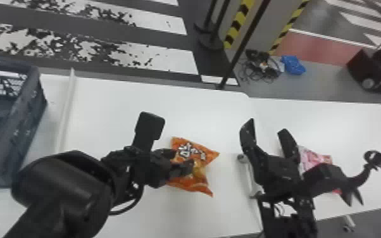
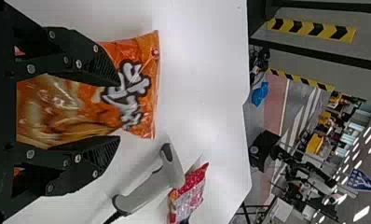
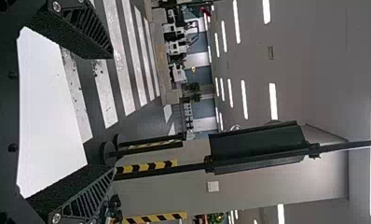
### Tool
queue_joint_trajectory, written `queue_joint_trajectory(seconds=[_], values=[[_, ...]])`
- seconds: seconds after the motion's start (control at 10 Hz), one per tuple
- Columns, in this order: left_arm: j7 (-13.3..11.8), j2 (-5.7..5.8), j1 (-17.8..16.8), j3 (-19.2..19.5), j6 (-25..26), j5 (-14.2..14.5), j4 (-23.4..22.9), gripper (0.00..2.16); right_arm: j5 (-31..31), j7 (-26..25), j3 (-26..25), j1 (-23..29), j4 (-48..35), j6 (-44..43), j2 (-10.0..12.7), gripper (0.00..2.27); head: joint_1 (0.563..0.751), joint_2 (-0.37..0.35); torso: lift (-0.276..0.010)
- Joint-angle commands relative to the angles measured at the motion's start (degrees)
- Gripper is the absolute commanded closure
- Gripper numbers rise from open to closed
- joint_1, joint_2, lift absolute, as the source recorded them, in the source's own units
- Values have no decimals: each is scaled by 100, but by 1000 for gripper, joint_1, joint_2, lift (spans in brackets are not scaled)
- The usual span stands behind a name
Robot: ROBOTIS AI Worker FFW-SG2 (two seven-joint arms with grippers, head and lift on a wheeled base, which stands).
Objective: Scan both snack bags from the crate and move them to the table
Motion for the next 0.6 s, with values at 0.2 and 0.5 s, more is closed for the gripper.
queue_joint_trajectory(seconds=[0.2,0.5], values=[[503,302,392,150,-710,-425,-776,70,-2,17,42,-18,82,3,-16,83,695,-350,-87],[706,900,752,958,-780,-425,-1611,70,78,26,139,8,99,3,-8,83,695,-350,-87]])
